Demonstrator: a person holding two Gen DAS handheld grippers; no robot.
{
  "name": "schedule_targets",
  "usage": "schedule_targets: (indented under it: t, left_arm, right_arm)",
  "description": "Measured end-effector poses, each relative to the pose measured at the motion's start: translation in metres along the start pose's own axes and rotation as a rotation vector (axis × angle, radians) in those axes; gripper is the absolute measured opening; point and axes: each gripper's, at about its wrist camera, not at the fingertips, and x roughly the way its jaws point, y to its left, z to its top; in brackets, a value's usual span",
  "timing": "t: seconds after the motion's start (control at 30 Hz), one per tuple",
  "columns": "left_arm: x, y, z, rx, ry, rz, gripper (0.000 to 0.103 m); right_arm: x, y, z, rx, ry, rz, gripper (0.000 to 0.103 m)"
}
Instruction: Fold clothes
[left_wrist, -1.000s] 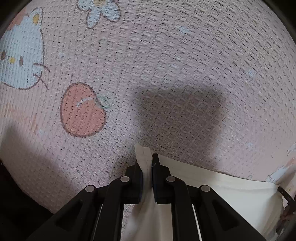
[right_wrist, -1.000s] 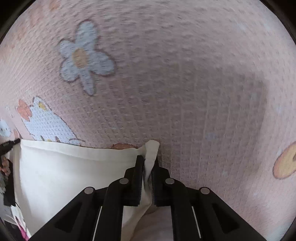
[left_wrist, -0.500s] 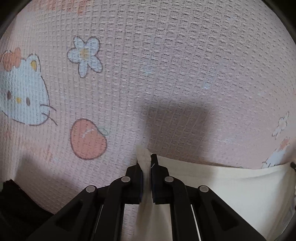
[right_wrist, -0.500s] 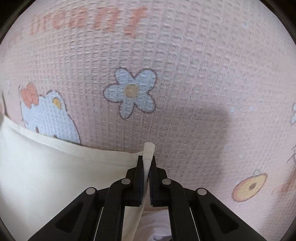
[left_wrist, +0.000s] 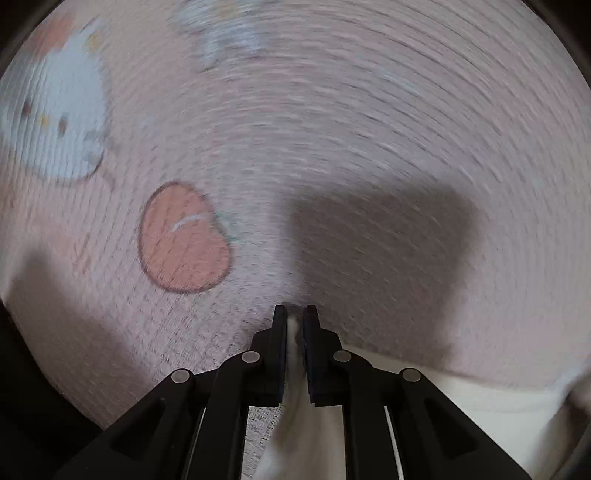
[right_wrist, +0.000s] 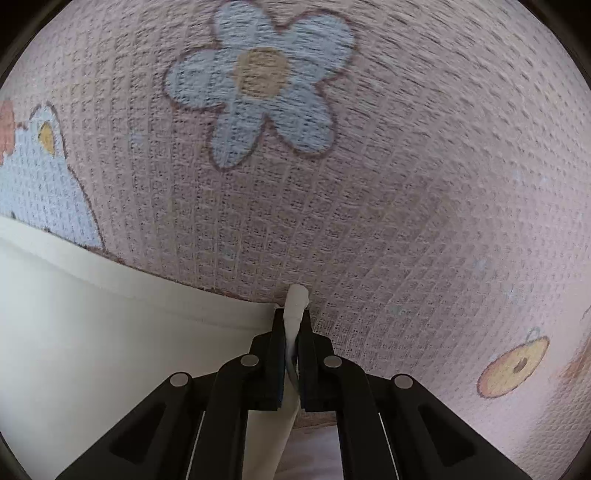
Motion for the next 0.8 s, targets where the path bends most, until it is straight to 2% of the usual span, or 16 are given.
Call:
schedule_targets:
  t: [0.13, 0.2, 0.23, 0.27, 0.3, 0.43, 0.47, 0.5, 0.53, 0.57, 0.67, 0.7, 0.8]
  left_arm:
    - [-0.001, 0.008, 0.005, -0.105, 0.051, -0.049, 0.009]
    - [-0.003, 0.006, 0.009, -0.134, 0.081, -0.063, 0.009]
    - [-0.005, 0.001, 0.019, -0.153, 0.089, -0.086, 0.009]
    - [-0.008, -0.005, 0.029, -0.171, 0.096, -0.109, 0.009]
    - [-0.01, -0.01, 0.039, -0.189, 0.104, -0.132, 0.009]
    - [-0.027, -0.032, 0.05, -0.182, 0.111, -0.201, 0.011]
    - [-0.031, -0.036, 0.05, -0.177, 0.113, -0.206, 0.018]
    - [-0.035, -0.04, 0.048, -0.176, 0.114, -0.216, 0.039]
    - [-0.039, -0.042, 0.045, -0.184, 0.115, -0.235, 0.053]
    - [-0.044, -0.04, 0.041, -0.197, 0.115, -0.256, 0.072]
    - [-0.068, -0.009, 0.013, -0.284, 0.117, -0.338, 0.075]
    - [-0.072, -0.01, -0.007, -0.306, 0.137, -0.346, 0.075]
    - [-0.085, -0.011, -0.029, -0.285, 0.154, -0.304, 0.075]
  right_arm:
    - [-0.004, -0.048, -0.019, 0.02, 0.006, 0.041, 0.007]
    - [-0.011, -0.07, -0.023, 0.031, 0.015, 0.054, 0.025]
    - [-0.015, -0.078, -0.025, 0.055, 0.021, 0.05, 0.045]
    - [-0.019, -0.083, -0.028, 0.084, 0.016, 0.056, 0.06]
    - [-0.025, -0.089, -0.03, 0.116, 0.001, 0.07, 0.063]
    - [-0.052, -0.103, -0.039, 0.184, -0.04, 0.11, 0.065]
    - [-0.062, -0.097, -0.04, 0.185, -0.045, 0.111, 0.065]
    - [-0.072, -0.089, -0.042, 0.18, -0.048, 0.115, 0.065]
    - [-0.081, -0.085, -0.047, 0.167, -0.048, 0.122, 0.065]
    - [-0.089, -0.078, -0.054, 0.153, -0.053, 0.126, 0.065]
    - [-0.117, -0.064, -0.067, 0.116, -0.07, 0.137, 0.065]
    - [-0.129, -0.059, -0.072, 0.107, -0.076, 0.143, 0.065]
    - [-0.161, -0.041, -0.079, 0.089, -0.089, 0.147, 0.065]
